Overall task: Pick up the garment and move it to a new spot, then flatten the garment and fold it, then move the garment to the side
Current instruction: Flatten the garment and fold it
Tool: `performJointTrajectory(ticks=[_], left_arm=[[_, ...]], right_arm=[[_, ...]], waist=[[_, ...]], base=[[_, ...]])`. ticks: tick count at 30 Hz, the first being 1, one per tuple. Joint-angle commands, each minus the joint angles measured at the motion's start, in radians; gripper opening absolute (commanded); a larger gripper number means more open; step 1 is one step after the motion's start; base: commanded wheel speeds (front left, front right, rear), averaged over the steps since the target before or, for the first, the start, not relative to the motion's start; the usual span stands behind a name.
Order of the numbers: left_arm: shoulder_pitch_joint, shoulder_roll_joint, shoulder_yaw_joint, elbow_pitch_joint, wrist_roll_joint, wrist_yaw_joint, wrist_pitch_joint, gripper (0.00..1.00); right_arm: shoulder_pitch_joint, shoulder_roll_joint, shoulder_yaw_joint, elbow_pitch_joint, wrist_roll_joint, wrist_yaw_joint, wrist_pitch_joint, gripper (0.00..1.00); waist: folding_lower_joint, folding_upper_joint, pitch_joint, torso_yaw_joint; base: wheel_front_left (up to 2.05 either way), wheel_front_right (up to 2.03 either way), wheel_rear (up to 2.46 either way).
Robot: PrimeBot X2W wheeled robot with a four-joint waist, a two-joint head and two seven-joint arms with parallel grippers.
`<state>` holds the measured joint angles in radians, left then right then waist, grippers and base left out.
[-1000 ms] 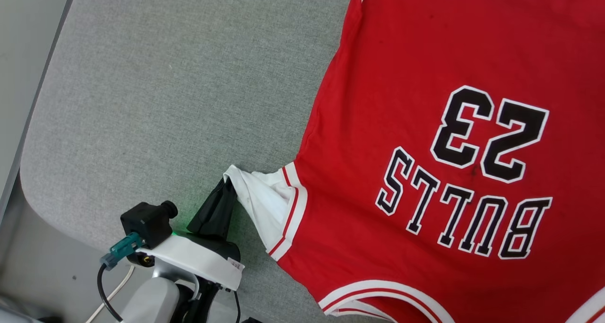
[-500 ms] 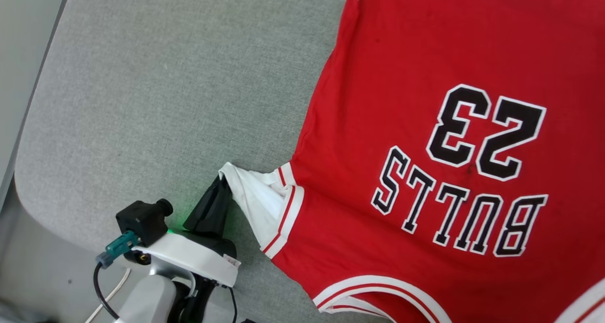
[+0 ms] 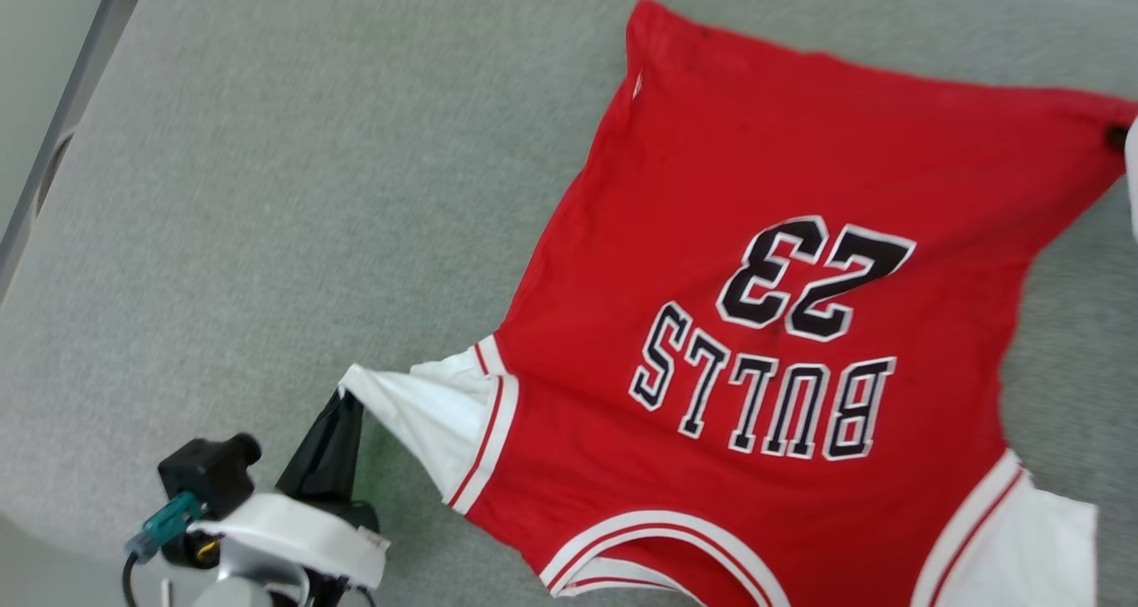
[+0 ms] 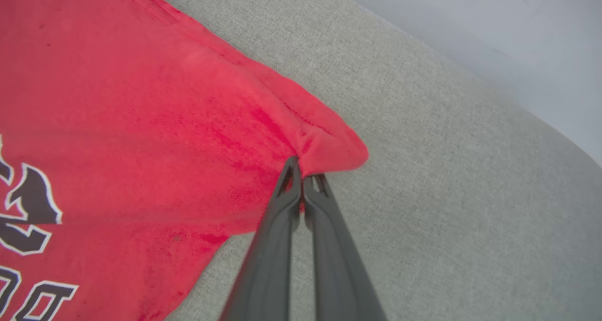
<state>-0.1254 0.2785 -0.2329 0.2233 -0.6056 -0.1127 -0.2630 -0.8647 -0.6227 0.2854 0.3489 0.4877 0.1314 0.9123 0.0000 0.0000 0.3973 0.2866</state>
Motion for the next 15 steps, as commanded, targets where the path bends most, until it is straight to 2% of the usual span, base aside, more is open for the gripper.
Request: performJointTrajectory(ticks=[1, 6, 7, 9, 15], left_arm=[[0.021, 0.012, 0.01, -0.004, -0.003, 0.01, -0.002, 0.0], [0.072, 0.03, 0.022, -0.021, 0.001, 0.035, 0.004, 0.0], [0.101, 0.04, 0.031, -0.038, -0.003, 0.049, 0.007, 0.0], [0.122, 0.046, 0.036, -0.05, -0.006, 0.059, 0.01, 0.0], [0.171, 0.062, 0.054, -0.079, -0.014, 0.084, 0.017, 0.0]], right_arm=[[0.046, -0.014, 0.006, -0.019, 0.025, -0.001, -0.021, 0.0], [0.219, -0.077, 0.012, -0.13, 0.1, -0.001, -0.081, 0.0], [0.349, -0.113, -0.019, -0.197, 0.143, -0.001, -0.099, 0.0], [0.438, -0.129, -0.054, -0.24, 0.161, -0.001, -0.105, 0.0], [0.676, -0.12, -0.137, -0.34, 0.186, -0.001, -0.104, 0.0]], waist=[[0.0, 0.0, -0.065, -0.056], [0.0, 0.0, -0.125, -0.096], [0.0, 0.0, -0.153, -0.119], [0.0, 0.0, -0.168, -0.136], [0.0, 0.0, -0.202, -0.185]], base=[[0.0, 0.0, 0.0], [0.0, 0.0, 0.0], [0.0, 0.0, 0.0], [0.0, 0.0, 0.0], [0.0, 0.0, 0.0]])
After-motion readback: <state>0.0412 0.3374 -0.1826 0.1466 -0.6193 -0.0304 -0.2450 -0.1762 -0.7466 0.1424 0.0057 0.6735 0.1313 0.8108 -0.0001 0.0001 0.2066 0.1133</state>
